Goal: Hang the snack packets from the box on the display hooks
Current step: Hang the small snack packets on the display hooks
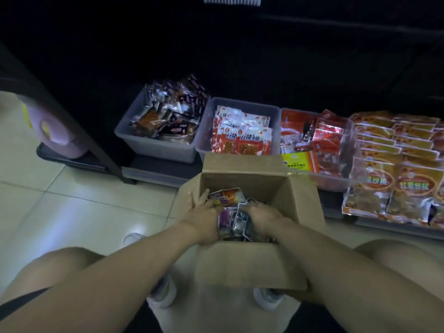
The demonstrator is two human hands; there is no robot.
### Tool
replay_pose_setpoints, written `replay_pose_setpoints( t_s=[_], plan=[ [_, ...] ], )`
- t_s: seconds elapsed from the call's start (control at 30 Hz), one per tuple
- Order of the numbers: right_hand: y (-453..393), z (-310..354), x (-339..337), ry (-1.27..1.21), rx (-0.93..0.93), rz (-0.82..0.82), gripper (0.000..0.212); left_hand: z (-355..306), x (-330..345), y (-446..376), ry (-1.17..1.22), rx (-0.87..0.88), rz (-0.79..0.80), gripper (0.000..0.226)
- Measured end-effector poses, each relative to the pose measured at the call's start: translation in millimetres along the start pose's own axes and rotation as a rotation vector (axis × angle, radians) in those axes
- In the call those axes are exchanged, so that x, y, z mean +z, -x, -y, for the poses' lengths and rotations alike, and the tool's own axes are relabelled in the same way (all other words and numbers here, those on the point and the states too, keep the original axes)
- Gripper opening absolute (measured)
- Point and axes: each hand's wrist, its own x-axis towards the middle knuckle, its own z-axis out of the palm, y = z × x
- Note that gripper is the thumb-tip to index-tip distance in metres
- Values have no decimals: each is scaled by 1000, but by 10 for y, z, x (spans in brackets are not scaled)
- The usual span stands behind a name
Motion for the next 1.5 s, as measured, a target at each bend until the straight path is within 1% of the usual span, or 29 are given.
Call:
replay_pose_setpoints(
  t_s=[0.07, 0.17, 0.23, 0.3, 0.43, 0.5, 0.6, 0.73, 0.83, 0.9, 0.97, 1.03, 1.1, 1.13, 1.17, 1.2, 1.23, 1.27, 1.3, 1.33, 1.37, 1.4, 1.43, 1.5],
  plan=[
    [-251, -60, 83, 171, -83, 26, 74, -40, 63, -64, -32, -19, 14, 83],
    [-591, -96, 324, 408, -180, 136, 67, -78, 79, -80, -77, -32, 10, 78],
    [-724, -107, 438, 506, -192, 181, 67, -83, 49, -79, -91, -31, 30, 75],
    [-781, -112, 437, 552, -172, 168, 64, -80, 29, -75, -109, -26, 44, 77],
    [-845, -89, 420, 653, -137, 165, 46, -50, 31, -73, -100, -13, 21, 74],
    [-820, -86, 434, 662, -128, 186, 41, -46, 17, -62, -92, 2, 23, 74],
    [-707, -144, 430, 648, -153, 199, 39, -35, -3, -39, -45, 31, 30, 75],
    [-468, -175, 272, 625, -167, 107, 38, -4, -65, 12, 53, 55, 65, 76],
    [-159, -68, -93, 563, -153, 44, 44, 26, -152, 67, 164, 66, 22, 70],
    [114, 24, -422, 440, -92, -18, 53, 46, -269, 105, 272, 66, -50, 71],
    [395, 66, -743, 289, -32, -99, 56, 58, -422, 155, 448, 54, -188, 68],
    [675, 50, -1014, 106, 9, -185, 55, 81, -559, 194, 738, 31, -380, 60],
    [971, -2, -1258, -142, 33, -291, 54, 87, -694, 269, 1065, -24, -477, 55],
    [1097, -33, -1345, -299, 26, -332, 53, 104, -716, 283, 1214, -56, -495, 56],
    [1216, -58, -1435, -472, 5, -362, 54, 100, -768, 317, 1322, -78, -493, 60],
    [1324, -73, -1503, -651, -24, -387, 55, 112, -799, 351, 1395, -90, -473, 72],
    [1408, -70, -1549, -828, -52, -408, 58, 122, -822, 384, 1455, -76, -426, 84],
    [1468, -52, -1583, -1004, -95, -417, 63, 111, -857, 420, 1539, -37, -363, 91],
    [1498, -4, -1601, -1183, -138, -405, 71, 75, -902, 474, 1640, 32, -274, 89],
    [1508, 66, -1613, -1355, -156, -374, 78, 35, -942, 512, 1723, 125, -184, 78],
    [1509, 153, -1625, -1482, -156, -346, 80, -24, -999, 567, 1786, 205, -129, 63],
    [1508, 242, -1646, -1575, -139, -314, 75, -76, -1049, 601, 1849, 256, -106, 55],
    [1489, 297, -1655, -1637, -105, -281, 69, -116, -1085, 628, 1918, 290, -84, 53],
    [1447, 376, -1692, -1682, -15, -247, 64, -161, -1138, 660, 2033, 326, -23, 65]
  ],
)
